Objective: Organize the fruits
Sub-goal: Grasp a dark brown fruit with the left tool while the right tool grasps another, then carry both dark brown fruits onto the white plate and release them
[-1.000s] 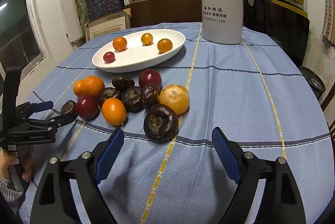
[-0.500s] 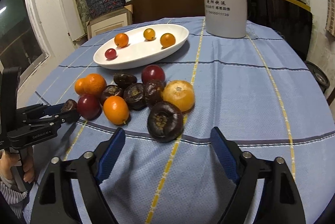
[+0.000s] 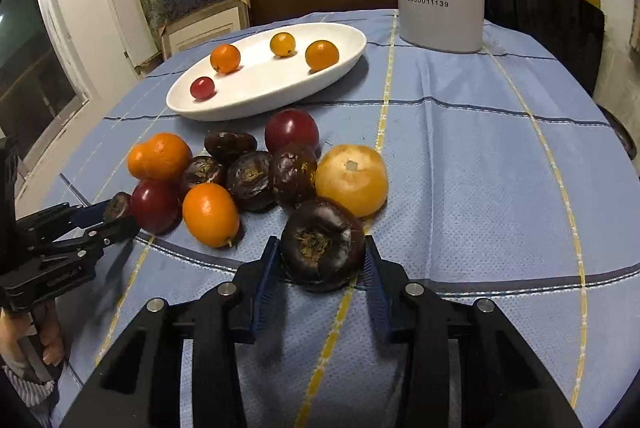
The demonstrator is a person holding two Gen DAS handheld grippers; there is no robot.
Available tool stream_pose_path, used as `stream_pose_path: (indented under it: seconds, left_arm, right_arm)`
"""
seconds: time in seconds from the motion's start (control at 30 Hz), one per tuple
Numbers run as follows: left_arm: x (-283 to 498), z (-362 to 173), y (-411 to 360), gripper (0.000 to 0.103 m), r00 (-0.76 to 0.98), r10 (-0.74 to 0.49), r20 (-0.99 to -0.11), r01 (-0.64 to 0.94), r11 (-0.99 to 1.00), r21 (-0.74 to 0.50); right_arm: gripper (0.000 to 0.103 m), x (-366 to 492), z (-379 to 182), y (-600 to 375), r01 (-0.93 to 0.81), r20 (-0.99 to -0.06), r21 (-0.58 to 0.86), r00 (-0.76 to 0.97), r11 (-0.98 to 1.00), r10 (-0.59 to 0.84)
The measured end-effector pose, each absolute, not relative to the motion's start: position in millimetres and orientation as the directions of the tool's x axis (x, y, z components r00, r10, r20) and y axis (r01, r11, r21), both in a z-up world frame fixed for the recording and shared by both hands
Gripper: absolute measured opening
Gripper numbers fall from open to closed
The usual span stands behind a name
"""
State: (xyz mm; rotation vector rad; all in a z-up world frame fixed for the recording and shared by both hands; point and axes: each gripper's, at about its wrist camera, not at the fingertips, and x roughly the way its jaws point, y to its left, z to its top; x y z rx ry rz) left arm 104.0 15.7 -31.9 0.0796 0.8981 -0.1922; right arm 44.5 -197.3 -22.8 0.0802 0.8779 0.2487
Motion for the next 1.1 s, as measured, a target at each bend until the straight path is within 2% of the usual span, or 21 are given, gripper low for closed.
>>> stream_pose_path:
  seconds: [0.37, 0.57, 0.7, 0.87, 1.1]
  left_arm:
    - [91.2, 9.2, 23.5, 0.042, 0.700, -0.169, -0.694, 0.195, 0.980, -0.042]
    - [133.0, 64.4, 26.1, 0.042, 0.748, -0.158, -0.645, 0.170, 0.984, -0.045]
    - [165.1, 76.9, 10.4, 0.042, 0.748, -0.184, -0.637, 0.187, 0.980, -0.064]
    - [209.4, 49.6, -19.1, 0.042, 0.707, -0.188, -0.682, 0.218, 0.975, -0.044]
    - [245.2, 8.1, -36.8, 0.043, 0.641, -0.176, -0.747, 0.250, 0.968, -0.014]
  right_arm:
    - [0.041, 20.0, 6.1, -209.9, -0.210, -0.656, 0.230, 0.688, 0.950, 0.311]
    - [0.041, 47.5, 70.7, -219.1, -0.217, -0.585, 0.278, 0.734, 0.936, 0.344]
    - [0.041, 74.3, 103.6, -207.2, -0.240, -0.533, 0.263, 0.771, 0.934, 0.348]
    - [0.041, 124.7, 91.8, -187.9, -0.239, -0.551, 0.282, 0.753, 0.929, 0.360]
    - [0.041, 186.6, 34.0, -168.3, -0.198, -0.657, 0.310, 0.662, 0.930, 0.360]
